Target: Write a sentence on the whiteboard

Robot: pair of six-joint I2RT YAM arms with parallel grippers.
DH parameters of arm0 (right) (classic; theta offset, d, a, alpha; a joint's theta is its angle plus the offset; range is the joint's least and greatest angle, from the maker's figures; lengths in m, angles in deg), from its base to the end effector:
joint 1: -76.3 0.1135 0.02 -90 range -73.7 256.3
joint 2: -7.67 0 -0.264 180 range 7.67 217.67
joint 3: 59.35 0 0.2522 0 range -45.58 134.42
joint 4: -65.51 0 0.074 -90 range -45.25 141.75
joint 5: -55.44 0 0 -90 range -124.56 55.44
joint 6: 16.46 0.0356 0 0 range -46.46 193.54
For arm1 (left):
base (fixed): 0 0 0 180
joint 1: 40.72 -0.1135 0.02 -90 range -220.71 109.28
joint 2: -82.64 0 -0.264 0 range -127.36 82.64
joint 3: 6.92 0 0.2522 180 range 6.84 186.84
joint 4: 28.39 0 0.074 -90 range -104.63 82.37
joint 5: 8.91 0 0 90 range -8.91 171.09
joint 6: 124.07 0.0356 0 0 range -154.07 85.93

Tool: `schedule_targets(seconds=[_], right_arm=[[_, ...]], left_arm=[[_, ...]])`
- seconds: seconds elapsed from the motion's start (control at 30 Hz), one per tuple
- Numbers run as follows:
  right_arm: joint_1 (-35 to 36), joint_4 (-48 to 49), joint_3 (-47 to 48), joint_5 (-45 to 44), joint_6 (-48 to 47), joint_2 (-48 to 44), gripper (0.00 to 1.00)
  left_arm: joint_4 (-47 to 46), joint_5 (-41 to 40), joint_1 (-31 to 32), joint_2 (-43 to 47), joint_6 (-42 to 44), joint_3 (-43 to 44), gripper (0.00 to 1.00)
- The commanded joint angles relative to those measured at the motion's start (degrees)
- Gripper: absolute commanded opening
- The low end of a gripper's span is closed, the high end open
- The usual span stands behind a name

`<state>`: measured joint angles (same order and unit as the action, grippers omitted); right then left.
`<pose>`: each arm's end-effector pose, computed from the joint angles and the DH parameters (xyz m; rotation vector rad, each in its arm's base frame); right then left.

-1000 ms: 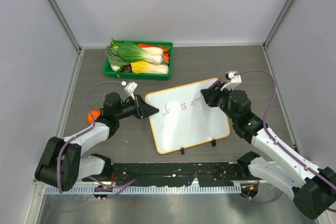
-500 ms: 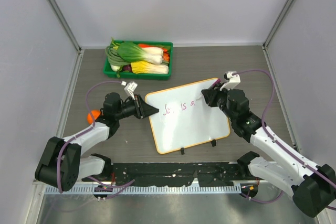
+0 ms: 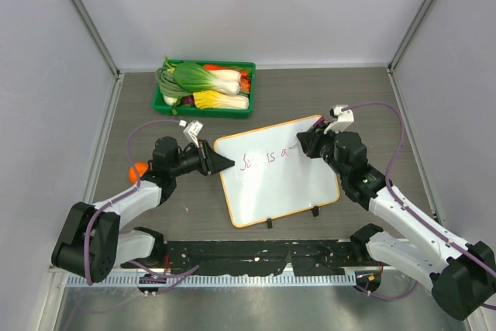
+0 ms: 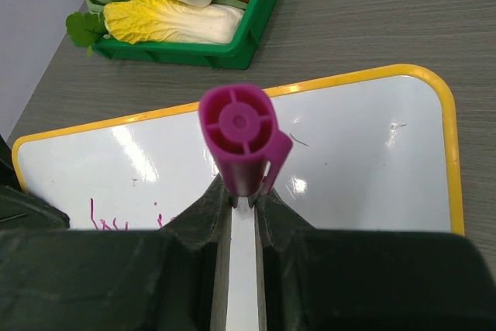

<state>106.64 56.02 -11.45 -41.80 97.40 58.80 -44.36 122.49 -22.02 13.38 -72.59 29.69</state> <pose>0.1859 0.1036 0.2808 -0.0110 1.8265 0.5616 0.2154 -0.0977 0.1954 0.2035 2.0045 -1.3346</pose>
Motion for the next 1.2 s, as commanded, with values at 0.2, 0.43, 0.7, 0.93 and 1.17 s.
schedule_targets(seconds=[0.2, 0.43, 0.7, 0.93, 1.17], right_arm=[[-0.11, -1.72, 1.2, 2.58, -1.62, 1.07, 0.01], [-0.03, -3.57, 0.32, 2.68, -1.89, -0.24, 0.01], [-0.11, -5.5, -0.2, 0.83, -1.8, -1.38, 0.01], [-0.03, -5.33, 0.67, -1.72, -1.8, -1.39, 0.01], [-0.11, -2.97, 2.61, -2.33, -1.27, -2.09, 0.01]], left_arm=[[4.86, -7.48, 0.2, -1.15, 9.52, -1.58, 0.0], [4.78, -7.57, 0.11, -1.23, 9.43, -1.58, 0.0], [4.78, -7.57, 0.11, -1.32, 9.43, -1.58, 0.0], [4.78, -7.57, 0.11, -1.23, 9.43, -1.58, 0.0], [4.86, -7.66, 0.11, -1.06, 9.52, -1.58, 0.0]])
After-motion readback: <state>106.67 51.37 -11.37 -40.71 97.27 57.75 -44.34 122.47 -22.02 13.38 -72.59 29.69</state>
